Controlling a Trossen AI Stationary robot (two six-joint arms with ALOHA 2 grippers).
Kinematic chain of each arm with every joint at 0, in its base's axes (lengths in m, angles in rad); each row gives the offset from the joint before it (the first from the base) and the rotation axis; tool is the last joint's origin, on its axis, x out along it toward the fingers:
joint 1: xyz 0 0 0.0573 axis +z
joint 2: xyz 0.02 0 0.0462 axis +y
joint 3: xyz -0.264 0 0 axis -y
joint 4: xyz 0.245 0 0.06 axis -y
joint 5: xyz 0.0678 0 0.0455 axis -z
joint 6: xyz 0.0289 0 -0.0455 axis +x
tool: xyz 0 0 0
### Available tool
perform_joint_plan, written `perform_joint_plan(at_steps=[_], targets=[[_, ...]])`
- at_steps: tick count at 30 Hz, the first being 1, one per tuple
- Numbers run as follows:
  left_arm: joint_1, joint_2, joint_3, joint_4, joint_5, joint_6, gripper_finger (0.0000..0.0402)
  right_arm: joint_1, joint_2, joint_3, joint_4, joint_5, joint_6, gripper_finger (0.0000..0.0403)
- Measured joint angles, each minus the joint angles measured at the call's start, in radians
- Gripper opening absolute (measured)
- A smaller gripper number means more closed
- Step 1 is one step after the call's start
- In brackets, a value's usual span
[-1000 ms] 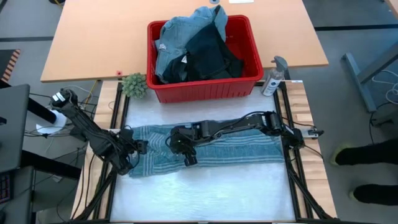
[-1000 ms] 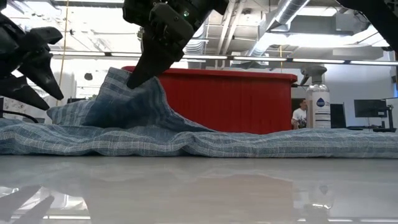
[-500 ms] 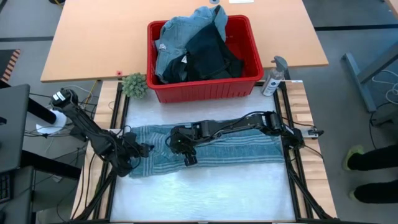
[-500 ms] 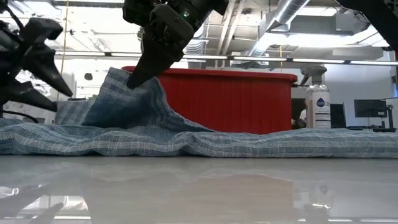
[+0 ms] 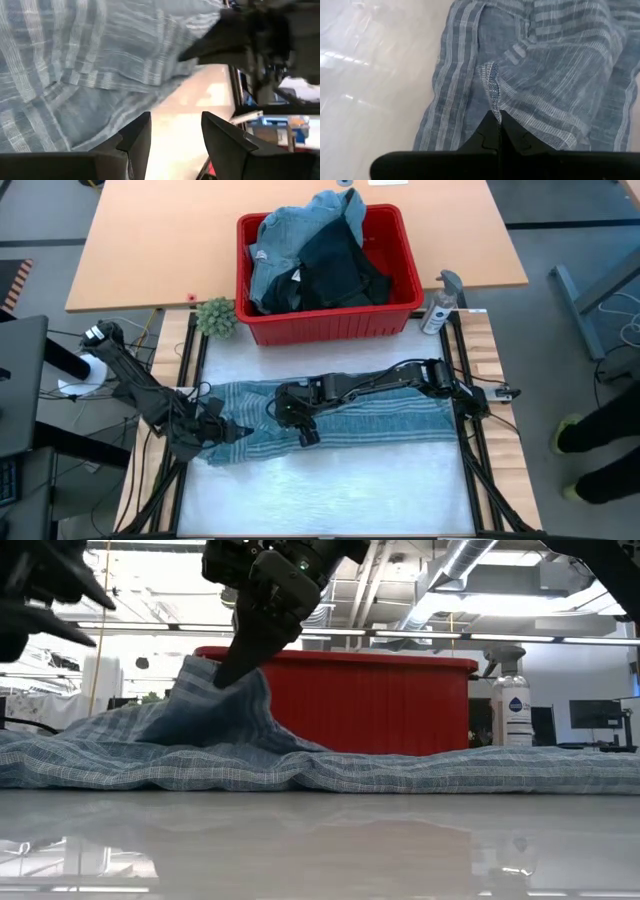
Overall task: Fold Laundry from Bin
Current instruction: Fold the blue polo shirt
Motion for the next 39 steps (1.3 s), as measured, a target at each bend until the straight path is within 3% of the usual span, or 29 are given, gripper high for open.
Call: perform_joint_plan(at_steps=[5,8,14,23,27,33,39], targets=[[0.000,-0.001,0.034,-0.190,0.017,-0.090,0.0162,0.000,-0.010,0.000,-0.010,-0.021,-0.005,0.0019],[0.000,-0.005,0.037,-0.195,0.019,-0.089,0.0162,0.002,-0.035,0.000,-0.024,-0.030,-0.005,0.0019],[0.000,-0.006,0.037,-0.189,0.067,-0.103,0.0162,-0.008,-0.068,0.002,0.020,-0.202,0.000,0.0019],[0.000,-0.006,0.037,-0.210,0.092,-0.116,0.0162,-0.032,-0.045,-0.020,0.029,-0.227,-0.023,0.0019],[-0.003,-0.004,0.036,-0.179,0.129,-0.132,0.0162,-0.054,-0.045,-0.039,0.071,-0.133,0.031,0.0019],[-0.023,0.021,0.037,0.068,0.105,0.007,0.0162,-0.106,-0.047,-0.039,0.100,-0.142,0.078,0.0019],[-0.023,0.144,0.037,0.096,0.142,-0.002,0.0162,-0.121,-0.047,-0.039,0.167,-0.173,0.113,0.0019]])
